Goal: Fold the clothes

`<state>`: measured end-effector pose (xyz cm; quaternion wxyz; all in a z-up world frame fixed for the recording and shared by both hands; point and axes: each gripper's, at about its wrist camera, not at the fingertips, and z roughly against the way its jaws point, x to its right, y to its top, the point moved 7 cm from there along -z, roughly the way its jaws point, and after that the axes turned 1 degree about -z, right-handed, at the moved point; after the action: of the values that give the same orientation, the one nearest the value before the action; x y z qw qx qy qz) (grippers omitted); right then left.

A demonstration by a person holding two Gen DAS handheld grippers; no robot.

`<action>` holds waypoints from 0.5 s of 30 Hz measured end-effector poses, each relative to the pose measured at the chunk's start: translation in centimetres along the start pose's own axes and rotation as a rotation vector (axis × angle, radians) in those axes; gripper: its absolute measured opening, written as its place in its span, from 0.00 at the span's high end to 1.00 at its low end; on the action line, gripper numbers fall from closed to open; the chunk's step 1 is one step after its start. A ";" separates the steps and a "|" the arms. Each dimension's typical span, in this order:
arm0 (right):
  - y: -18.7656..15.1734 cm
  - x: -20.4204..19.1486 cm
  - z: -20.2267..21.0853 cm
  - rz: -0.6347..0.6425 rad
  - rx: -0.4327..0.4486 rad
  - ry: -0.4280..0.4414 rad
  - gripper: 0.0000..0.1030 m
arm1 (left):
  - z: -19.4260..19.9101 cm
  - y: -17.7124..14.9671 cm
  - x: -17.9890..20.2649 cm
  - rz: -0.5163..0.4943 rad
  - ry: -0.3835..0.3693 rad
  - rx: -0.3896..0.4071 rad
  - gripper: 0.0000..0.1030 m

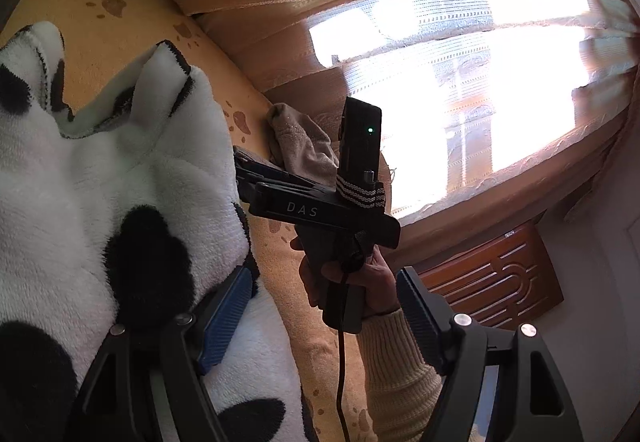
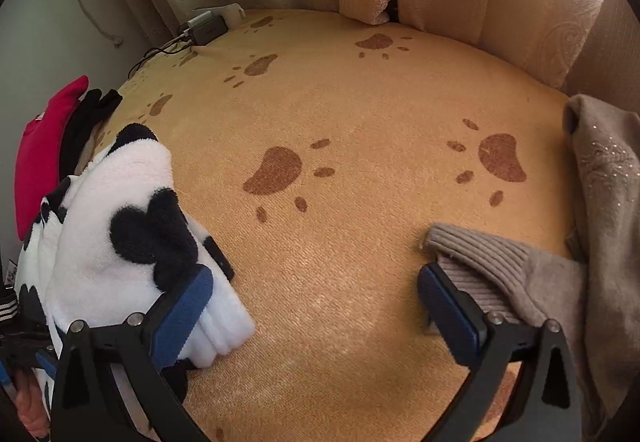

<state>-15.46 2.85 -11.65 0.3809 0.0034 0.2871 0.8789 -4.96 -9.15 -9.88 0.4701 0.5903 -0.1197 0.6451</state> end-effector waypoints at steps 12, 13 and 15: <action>2.9 -6.9 3.5 0.046 0.125 0.093 0.00 | 7.4 1.6 0.9 0.065 -0.071 0.076 0.25; 2.6 -6.3 2.3 0.015 0.099 0.038 0.00 | 8.6 1.9 0.9 0.052 -0.070 0.094 0.25; 1.1 -4.3 0.0 -0.086 0.040 -0.046 0.00 | 10.7 2.2 0.5 0.028 -0.062 0.127 0.24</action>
<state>-13.13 -0.69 -10.20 0.4248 0.0188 0.2958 0.8554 0.43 -17.64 -5.66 0.4189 0.6369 -0.1012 0.6392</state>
